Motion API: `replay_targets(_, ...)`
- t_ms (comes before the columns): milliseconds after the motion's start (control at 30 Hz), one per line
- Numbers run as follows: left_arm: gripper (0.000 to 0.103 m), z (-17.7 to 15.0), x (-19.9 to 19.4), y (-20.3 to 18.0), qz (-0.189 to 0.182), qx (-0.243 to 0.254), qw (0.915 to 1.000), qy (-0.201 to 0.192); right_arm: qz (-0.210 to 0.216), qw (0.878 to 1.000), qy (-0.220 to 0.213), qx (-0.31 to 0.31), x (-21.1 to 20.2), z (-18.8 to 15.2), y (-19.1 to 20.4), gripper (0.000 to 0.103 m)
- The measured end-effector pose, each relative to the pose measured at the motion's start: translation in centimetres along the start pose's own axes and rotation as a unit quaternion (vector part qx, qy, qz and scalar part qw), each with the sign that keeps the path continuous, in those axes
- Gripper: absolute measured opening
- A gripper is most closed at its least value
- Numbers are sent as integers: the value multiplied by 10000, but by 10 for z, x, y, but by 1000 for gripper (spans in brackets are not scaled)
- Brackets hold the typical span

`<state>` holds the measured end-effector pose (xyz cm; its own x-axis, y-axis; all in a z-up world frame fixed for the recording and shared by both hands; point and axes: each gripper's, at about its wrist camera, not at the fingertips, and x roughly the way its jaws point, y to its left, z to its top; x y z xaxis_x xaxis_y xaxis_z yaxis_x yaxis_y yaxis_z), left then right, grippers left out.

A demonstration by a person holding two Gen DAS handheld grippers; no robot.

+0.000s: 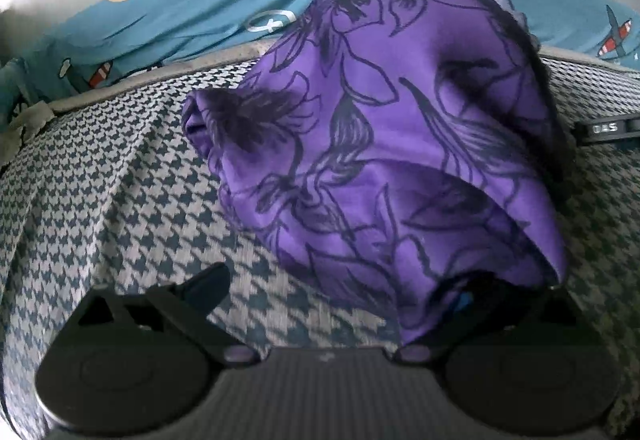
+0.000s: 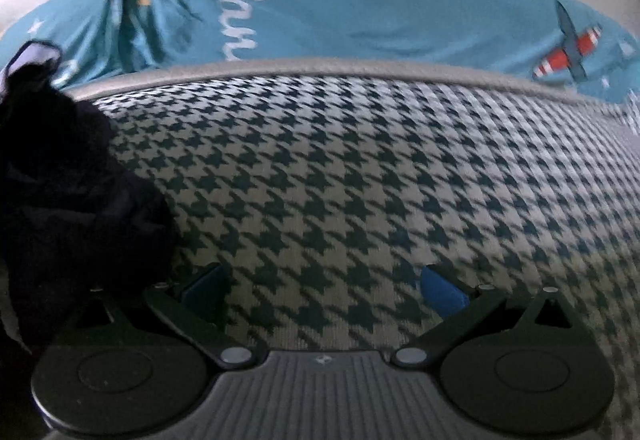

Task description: Fold clothes

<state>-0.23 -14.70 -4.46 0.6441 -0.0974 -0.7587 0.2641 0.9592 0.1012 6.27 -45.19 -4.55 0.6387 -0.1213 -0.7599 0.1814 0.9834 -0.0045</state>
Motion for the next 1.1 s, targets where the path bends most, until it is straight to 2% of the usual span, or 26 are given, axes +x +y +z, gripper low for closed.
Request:
replay_targets(133, 103, 6, 7, 3, 122, -9, 9999, -26, 124, 9999, -53, 30, -19, 0, 4, 103)
replay_targets(367, 103, 23, 20, 12, 386, -114, 9992, -83, 197, 9981, -561, -140, -63, -3, 21, 103)
replay_targets(567, 103, 43, 33, 21, 522, -252, 9982, -120, 318, 9969, -715, -41, -75, -11, 41, 103)
replay_targets(867, 103, 72, 48, 56, 767, -652, 9946, -268, 575, 9963, -582, -261, -79, -16, 74, 103)
replay_targets(1000, 103, 69, 55, 59, 685, -783, 9946, 1, 726, 9958, -422, -364, -73, -16, 88, 103)
replay_targets(1100, 103, 63, 54, 57, 690, -746, 9948, 58, 802, 9959, -190, -366, -66, -18, 96, 103)
